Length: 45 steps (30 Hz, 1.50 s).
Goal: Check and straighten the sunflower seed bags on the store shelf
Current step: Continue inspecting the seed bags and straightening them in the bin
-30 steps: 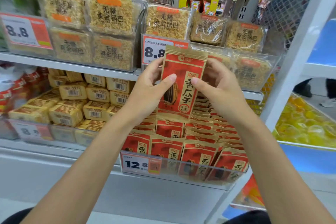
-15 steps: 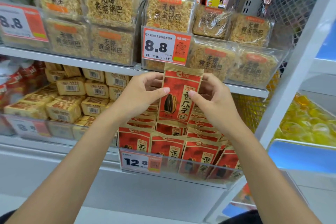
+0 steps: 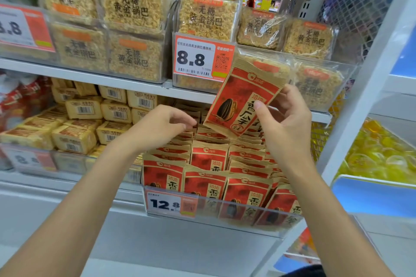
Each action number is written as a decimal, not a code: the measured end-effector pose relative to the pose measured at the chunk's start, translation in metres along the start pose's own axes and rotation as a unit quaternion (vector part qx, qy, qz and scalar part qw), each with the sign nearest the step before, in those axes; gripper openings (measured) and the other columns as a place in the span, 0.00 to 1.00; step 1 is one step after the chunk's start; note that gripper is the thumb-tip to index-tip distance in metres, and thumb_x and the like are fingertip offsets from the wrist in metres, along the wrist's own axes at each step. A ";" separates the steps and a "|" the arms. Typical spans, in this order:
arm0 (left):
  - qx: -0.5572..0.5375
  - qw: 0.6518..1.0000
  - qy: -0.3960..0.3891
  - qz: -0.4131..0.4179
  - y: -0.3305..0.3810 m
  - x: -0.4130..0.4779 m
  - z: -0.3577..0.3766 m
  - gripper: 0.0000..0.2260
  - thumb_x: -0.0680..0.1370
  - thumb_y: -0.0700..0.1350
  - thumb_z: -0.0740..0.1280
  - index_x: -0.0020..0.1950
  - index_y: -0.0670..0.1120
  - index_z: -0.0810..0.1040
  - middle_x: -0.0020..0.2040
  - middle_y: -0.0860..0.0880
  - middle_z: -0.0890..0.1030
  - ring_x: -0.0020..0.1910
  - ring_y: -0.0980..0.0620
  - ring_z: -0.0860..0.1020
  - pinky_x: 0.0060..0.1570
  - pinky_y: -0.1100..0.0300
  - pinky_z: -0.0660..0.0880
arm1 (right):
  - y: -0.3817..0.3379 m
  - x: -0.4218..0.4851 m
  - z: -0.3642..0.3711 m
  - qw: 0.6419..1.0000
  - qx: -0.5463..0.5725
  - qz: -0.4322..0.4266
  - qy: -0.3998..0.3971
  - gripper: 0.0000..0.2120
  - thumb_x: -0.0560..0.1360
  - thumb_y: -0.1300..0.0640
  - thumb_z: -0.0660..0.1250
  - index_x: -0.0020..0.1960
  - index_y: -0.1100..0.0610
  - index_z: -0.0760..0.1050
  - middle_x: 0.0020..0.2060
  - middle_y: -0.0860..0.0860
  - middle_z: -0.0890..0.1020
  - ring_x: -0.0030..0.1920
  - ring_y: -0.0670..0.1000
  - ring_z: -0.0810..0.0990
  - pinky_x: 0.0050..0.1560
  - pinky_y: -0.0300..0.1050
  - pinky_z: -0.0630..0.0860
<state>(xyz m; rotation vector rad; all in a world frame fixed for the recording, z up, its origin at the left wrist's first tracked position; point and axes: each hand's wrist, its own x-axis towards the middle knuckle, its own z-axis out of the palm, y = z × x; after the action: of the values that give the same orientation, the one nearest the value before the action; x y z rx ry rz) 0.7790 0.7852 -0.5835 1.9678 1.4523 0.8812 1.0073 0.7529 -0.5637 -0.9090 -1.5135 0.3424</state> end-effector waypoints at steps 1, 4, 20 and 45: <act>0.025 1.000 -0.013 0.003 0.000 0.000 0.003 0.10 0.81 0.42 0.64 0.57 0.53 0.83 0.51 0.59 0.81 0.51 0.68 0.75 0.54 0.68 0.71 | 0.000 0.000 0.000 1.000 0.004 0.000 0.005 0.11 0.77 0.65 0.67 0.59 0.56 0.75 0.52 0.48 0.83 0.53 0.45 0.82 0.56 0.43 0.79; 0.127 0.991 -0.041 0.006 0.001 0.000 0.018 0.10 0.81 0.49 0.64 0.59 0.56 0.82 0.44 0.62 0.72 0.59 0.53 0.72 0.65 0.52 0.69 | 0.001 0.000 0.002 1.000 0.010 0.000 0.008 0.12 0.77 0.65 0.67 0.58 0.55 0.75 0.51 0.47 0.83 0.53 0.45 0.82 0.55 0.41 0.79; 0.083 0.995 -0.050 0.013 -0.003 -0.008 0.021 0.04 0.77 0.50 0.71 0.46 0.55 0.86 0.42 0.51 0.77 0.40 0.58 0.73 0.43 0.64 0.68 | 0.020 -0.008 0.007 0.993 -0.074 0.059 -0.075 0.14 0.78 0.59 0.68 0.60 0.48 0.71 0.49 0.42 0.84 0.54 0.43 0.81 0.57 0.53 0.78; 0.103 0.994 -0.007 0.037 -0.018 -0.001 0.023 0.05 0.78 0.51 0.69 0.45 0.59 0.84 0.51 0.62 0.79 0.58 0.56 0.73 0.65 0.47 0.71 | 0.031 0.018 0.016 0.881 -0.275 0.105 -0.371 0.09 0.80 0.55 0.66 0.56 0.49 0.83 0.54 0.44 0.84 0.53 0.40 0.80 0.59 0.39 0.75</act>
<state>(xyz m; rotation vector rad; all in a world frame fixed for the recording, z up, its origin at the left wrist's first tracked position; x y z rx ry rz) 0.7860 0.7884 -0.6117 2.1862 1.5234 0.7725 1.0042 0.7897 -0.5752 -1.5080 -2.2921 0.4573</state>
